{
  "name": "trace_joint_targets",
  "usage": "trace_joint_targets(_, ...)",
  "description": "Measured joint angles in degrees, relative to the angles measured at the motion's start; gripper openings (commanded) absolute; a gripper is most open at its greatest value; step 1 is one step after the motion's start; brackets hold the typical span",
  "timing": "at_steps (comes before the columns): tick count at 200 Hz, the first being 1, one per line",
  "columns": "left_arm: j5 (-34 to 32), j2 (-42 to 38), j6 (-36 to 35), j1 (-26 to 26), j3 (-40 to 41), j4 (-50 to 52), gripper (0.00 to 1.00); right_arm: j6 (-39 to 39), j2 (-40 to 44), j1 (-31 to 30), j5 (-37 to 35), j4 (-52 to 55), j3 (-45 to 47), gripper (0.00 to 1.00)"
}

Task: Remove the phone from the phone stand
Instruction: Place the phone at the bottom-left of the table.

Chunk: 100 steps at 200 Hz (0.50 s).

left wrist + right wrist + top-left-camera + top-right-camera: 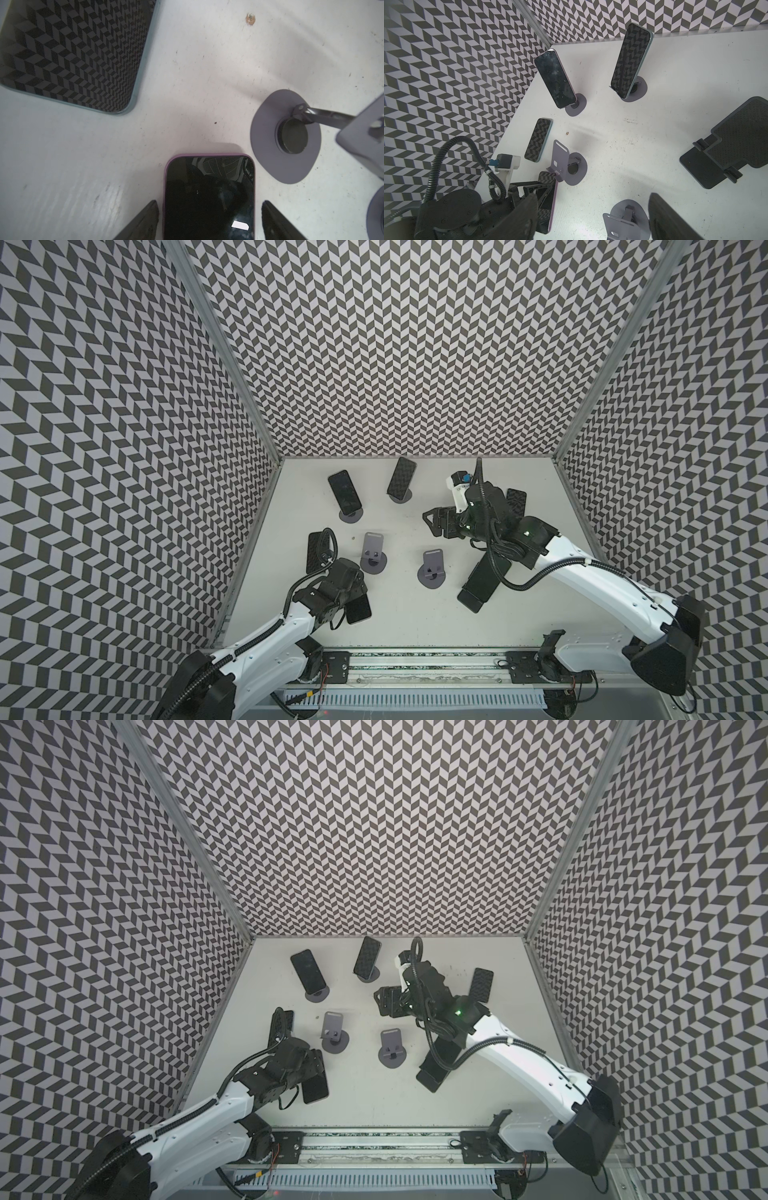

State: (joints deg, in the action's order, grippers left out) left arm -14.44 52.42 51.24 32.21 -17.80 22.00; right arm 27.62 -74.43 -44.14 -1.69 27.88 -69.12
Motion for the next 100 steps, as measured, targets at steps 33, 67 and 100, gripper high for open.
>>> trace_joint_targets(33,-0.35,-0.96,0.98,0.00,0.00,1.42,0.81,0.00,0.24,0.00,-0.02,-0.04,0.42,0.81)
trace_joint_targets(67,-0.92,-2.73,1.70,0.00,-0.22,3.41,0.81,0.04,0.24,0.00,-0.02,-0.04,0.50,0.81)
trace_joint_targets(100,-1.86,-4.28,2.38,0.00,-1.81,4.70,0.81,0.09,0.24,0.00,0.00,-0.04,0.50,0.81)
